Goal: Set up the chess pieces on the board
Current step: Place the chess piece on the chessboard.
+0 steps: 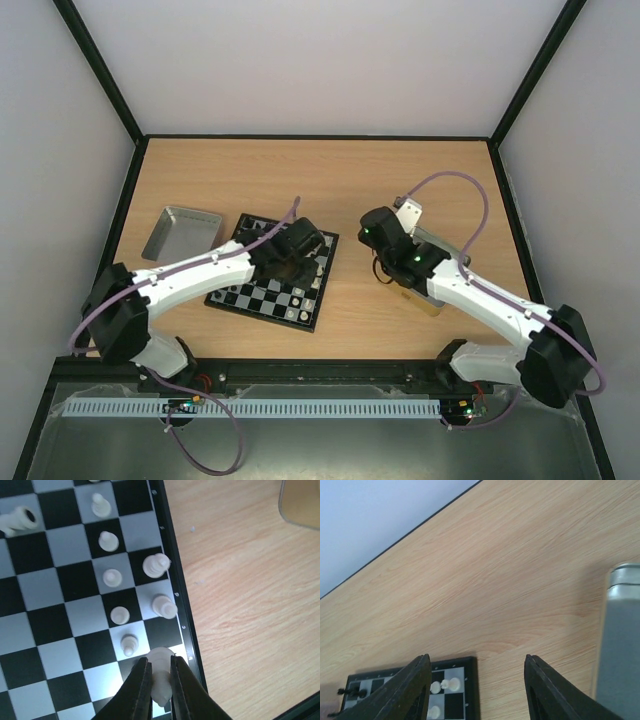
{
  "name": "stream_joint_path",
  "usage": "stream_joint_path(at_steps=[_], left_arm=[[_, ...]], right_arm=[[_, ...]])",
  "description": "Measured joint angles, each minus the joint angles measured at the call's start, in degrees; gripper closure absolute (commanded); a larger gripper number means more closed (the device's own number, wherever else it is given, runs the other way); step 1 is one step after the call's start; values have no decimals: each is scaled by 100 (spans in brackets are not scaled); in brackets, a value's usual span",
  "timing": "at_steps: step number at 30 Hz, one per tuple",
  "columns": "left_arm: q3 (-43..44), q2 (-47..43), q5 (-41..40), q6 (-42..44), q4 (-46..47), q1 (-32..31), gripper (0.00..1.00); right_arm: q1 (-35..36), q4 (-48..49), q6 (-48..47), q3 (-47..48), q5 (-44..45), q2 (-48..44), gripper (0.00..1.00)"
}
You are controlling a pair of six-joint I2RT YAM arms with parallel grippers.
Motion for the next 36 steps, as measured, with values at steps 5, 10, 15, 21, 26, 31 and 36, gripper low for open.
stream_joint_path(at_steps=[5, 10, 15, 21, 26, 31, 36], left_arm=[[195, 378, 149, 48, -199, -173, 89], [476, 861, 173, 42, -337, -256, 89], [566, 1281, 188, -31, -404, -330, 89], [573, 1493, 181, -142, -439, -330, 88], [570, 1648, 164, -177, -428, -330, 87], [573, 1751, 164, -168, -343, -330, 86], [610, 1805, 98, -166, -282, -330, 84]], right_arm=[[-52, -72, 26, -280, 446, -452, 50], [-68, -116, 39, -603, 804, -918, 49], [-70, -111, 37, -741, 951, -1102, 49], [-72, -103, 35, -796, 955, -1102, 49], [-72, -85, 35, -796, 951, -1102, 49], [-72, -57, 33, -796, 946, -1102, 49], [-72, -48, 35, -796, 918, -1102, 49]])
